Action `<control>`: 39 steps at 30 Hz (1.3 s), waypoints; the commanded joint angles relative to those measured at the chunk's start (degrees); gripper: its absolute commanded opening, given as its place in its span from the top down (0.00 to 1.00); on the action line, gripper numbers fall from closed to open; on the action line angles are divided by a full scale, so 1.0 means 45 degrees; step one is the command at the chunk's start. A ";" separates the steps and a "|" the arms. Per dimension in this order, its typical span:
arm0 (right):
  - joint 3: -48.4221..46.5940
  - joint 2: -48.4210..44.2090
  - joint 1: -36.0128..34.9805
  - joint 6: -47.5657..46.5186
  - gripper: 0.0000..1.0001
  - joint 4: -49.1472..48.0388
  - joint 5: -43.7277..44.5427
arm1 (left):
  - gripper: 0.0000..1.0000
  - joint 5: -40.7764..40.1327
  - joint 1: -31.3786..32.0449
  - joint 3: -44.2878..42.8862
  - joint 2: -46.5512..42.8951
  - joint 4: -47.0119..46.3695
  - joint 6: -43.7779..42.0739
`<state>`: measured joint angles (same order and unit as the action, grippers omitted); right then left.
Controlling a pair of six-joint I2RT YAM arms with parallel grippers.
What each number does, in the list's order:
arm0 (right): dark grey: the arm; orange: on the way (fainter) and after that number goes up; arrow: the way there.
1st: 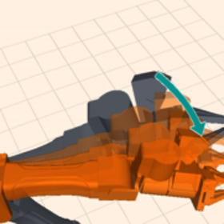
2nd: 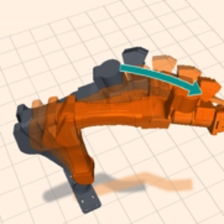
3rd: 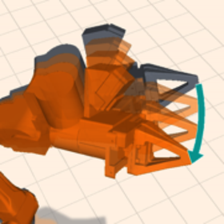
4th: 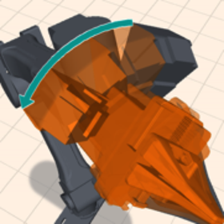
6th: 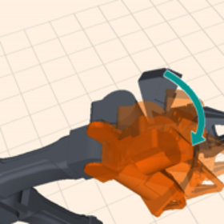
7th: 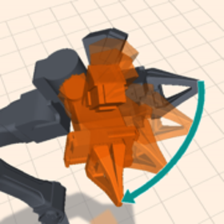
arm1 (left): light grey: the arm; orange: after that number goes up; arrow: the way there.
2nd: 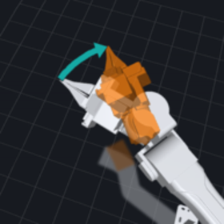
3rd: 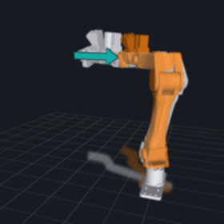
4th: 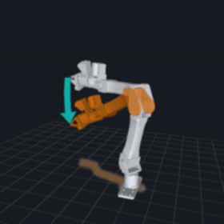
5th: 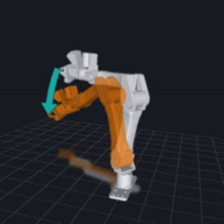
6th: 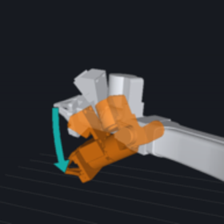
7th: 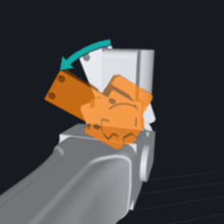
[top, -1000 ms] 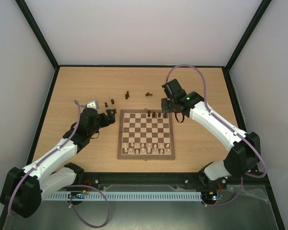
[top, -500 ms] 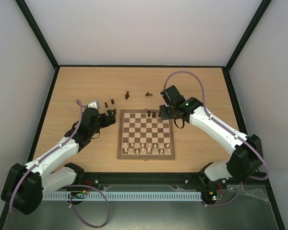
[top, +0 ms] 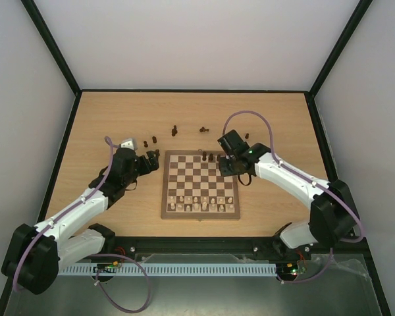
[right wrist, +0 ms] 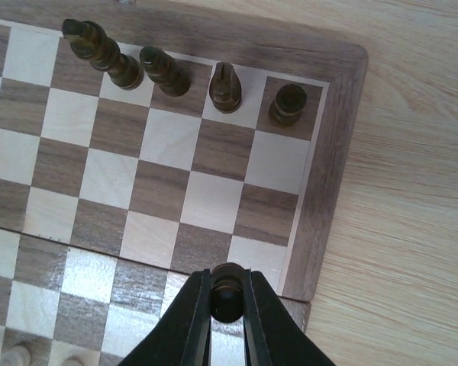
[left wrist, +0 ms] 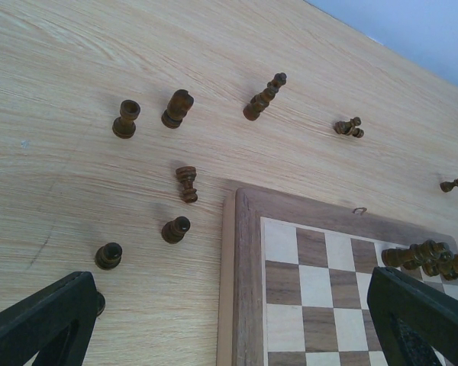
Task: Set up the chess pieces on the board
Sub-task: Place the chess piece on the chessboard.
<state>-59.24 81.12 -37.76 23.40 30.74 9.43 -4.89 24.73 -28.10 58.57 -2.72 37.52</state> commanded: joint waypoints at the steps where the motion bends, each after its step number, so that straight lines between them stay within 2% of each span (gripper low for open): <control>1: 0.0282 0.0610 -0.0041 0.0264 0.90 -0.1005 0.0041 | 0.01 0.0088 -0.0065 0.0071 0.0006 -0.0255 -0.0090; 16: -0.0782 0.3290 -0.0047 0.0054 0.90 -0.1850 0.0815 | 0.01 0.0088 -0.0066 0.0111 -0.0201 -0.0177 -0.0064; 39: -0.1150 0.4084 -0.0007 -0.0080 0.89 -0.2091 0.1230 | 0.01 0.0070 -0.0066 0.0128 -0.0300 -0.0148 -0.0070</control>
<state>-63.26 98.15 -37.74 23.35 20.60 13.82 -4.71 24.73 -28.10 58.04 -2.70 37.52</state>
